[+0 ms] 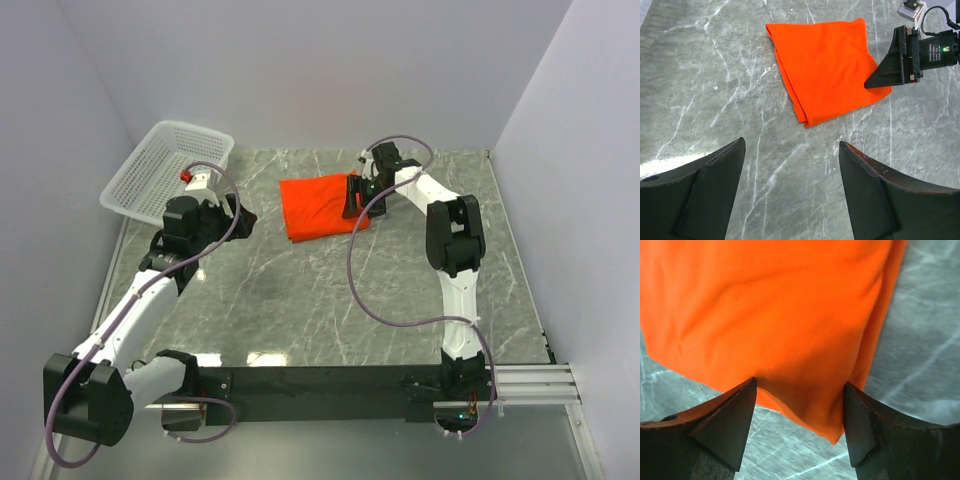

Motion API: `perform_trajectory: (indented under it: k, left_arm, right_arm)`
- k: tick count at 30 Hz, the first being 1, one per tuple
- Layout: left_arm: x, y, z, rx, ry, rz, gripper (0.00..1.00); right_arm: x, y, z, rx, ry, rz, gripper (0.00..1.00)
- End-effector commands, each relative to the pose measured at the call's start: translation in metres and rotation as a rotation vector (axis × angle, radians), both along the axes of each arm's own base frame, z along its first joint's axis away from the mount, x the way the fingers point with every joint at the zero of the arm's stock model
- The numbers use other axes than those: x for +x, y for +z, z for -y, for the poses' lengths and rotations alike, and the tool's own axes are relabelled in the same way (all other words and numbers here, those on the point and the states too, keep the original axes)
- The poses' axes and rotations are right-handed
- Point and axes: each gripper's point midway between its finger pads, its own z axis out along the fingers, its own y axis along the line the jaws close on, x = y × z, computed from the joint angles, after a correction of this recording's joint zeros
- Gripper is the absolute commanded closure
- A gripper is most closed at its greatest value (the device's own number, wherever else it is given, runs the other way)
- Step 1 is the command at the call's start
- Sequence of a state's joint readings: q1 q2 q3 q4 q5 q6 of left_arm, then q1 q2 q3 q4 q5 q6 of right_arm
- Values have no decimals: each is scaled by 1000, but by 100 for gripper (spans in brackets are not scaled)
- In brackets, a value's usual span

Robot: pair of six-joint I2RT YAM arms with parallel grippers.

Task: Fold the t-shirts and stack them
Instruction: Neatly place the folded tshirt to the corner

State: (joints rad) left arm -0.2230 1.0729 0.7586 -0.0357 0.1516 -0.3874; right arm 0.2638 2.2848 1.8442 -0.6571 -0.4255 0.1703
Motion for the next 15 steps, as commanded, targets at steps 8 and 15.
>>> perform_trajectory:
  k: [8, 15]
  left_arm:
    - [-6, 13, -2, -24, 9, 33, 20]
    - [-7, 16, 2, -43, -5, 39, 20]
  right_arm:
    - [1, 38, 19, -3, 29, 98, 25]
    - [7, 12, 27, -43, 3, 44, 23]
